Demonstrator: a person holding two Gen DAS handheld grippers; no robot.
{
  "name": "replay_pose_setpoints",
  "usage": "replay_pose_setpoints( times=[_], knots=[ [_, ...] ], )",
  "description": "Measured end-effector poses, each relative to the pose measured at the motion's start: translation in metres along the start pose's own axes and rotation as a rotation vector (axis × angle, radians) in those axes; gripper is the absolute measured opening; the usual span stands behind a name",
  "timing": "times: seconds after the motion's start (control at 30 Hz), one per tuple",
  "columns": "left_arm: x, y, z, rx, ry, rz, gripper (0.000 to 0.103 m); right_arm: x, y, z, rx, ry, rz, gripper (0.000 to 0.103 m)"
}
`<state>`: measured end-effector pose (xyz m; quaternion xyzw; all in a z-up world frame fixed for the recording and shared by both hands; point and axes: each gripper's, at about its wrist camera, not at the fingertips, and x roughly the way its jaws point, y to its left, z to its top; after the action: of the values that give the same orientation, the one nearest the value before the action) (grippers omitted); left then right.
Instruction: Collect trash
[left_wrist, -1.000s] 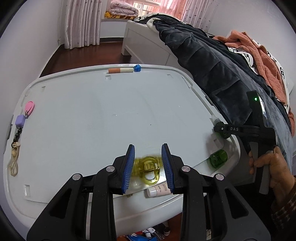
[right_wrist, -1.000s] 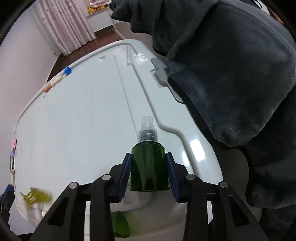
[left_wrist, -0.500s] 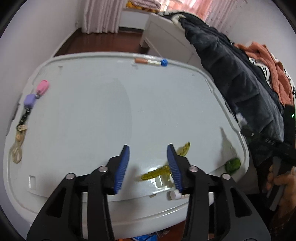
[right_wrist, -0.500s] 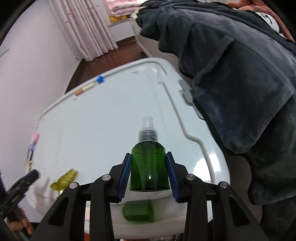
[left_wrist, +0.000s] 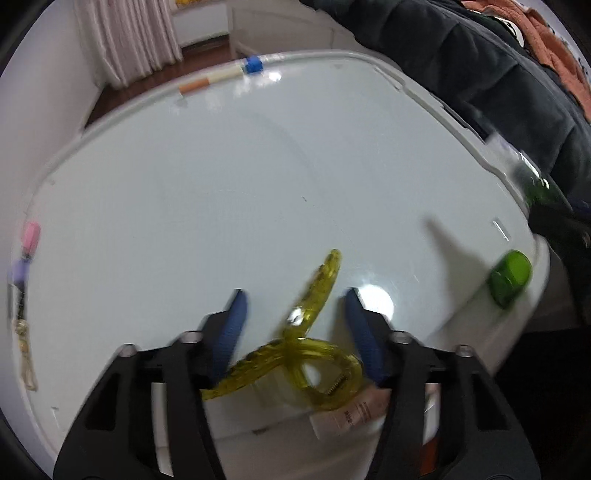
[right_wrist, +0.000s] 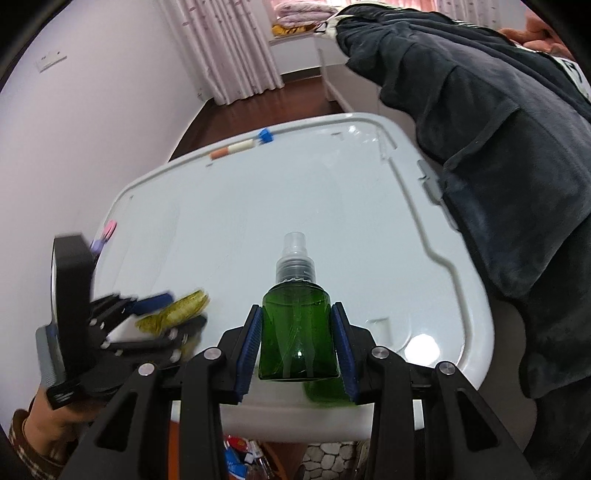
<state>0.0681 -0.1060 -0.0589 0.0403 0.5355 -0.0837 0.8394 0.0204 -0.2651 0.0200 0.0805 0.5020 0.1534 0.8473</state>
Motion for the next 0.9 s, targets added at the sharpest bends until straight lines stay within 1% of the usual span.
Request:
replay_pose_setpoints(
  times=[0.03,0.07,0.1,0.13,0.17,0.23,0.37,0.47,0.6,0.7,0.73,0.8,0.83,0.9],
  knots=[
    [-0.005,0.005,0.001,-0.038,-0.011,-0.013,0.035,-0.001,0.001,-0.003,-0.007,0.002,0.000,0.038],
    [-0.008,0.009,0.001,-0.066,-0.018,-0.014,0.033,-0.001,0.004,-0.004,-0.015,0.003,0.000,0.038],
    [-0.015,0.018,0.000,-0.107,-0.038,-0.031,0.012,-0.002,0.006,-0.007,-0.026,0.003,0.000,0.038],
    [-0.020,0.024,-0.001,-0.130,-0.049,-0.041,0.010,-0.003,0.007,-0.008,-0.030,0.003,0.003,0.038],
    [-0.029,0.034,-0.001,-0.169,-0.076,-0.051,0.009,-0.004,0.008,-0.009,-0.033,0.003,0.007,0.038],
    [-0.043,0.046,-0.005,-0.190,-0.106,-0.045,0.009,-0.007,0.010,-0.012,-0.040,-0.001,0.018,0.038],
    [-0.060,0.059,-0.020,-0.228,-0.122,-0.055,0.009,-0.009,0.016,-0.014,-0.047,-0.003,0.039,0.038],
    [-0.077,0.061,-0.025,-0.234,-0.146,-0.060,0.009,-0.012,0.023,-0.016,-0.058,-0.009,0.056,0.038],
    [-0.105,0.050,-0.039,-0.204,-0.167,-0.071,0.009,-0.027,0.040,-0.026,-0.095,-0.018,0.103,0.038],
    [-0.119,0.032,-0.067,-0.163,-0.138,-0.093,0.009,-0.036,0.053,-0.045,-0.139,0.002,0.140,0.038],
    [-0.122,0.026,-0.080,-0.152,-0.122,-0.101,0.009,-0.038,0.058,-0.057,-0.158,0.022,0.157,0.038],
    [-0.121,0.016,-0.102,-0.140,-0.086,-0.117,0.010,-0.035,0.068,-0.086,-0.188,0.083,0.191,0.038],
    [-0.117,0.008,-0.118,-0.139,-0.056,-0.133,0.010,-0.032,0.070,-0.097,-0.198,0.110,0.204,0.038],
    [-0.109,-0.001,-0.140,-0.144,-0.003,-0.154,0.010,-0.022,0.077,-0.131,-0.224,0.191,0.223,0.038]
  ],
)
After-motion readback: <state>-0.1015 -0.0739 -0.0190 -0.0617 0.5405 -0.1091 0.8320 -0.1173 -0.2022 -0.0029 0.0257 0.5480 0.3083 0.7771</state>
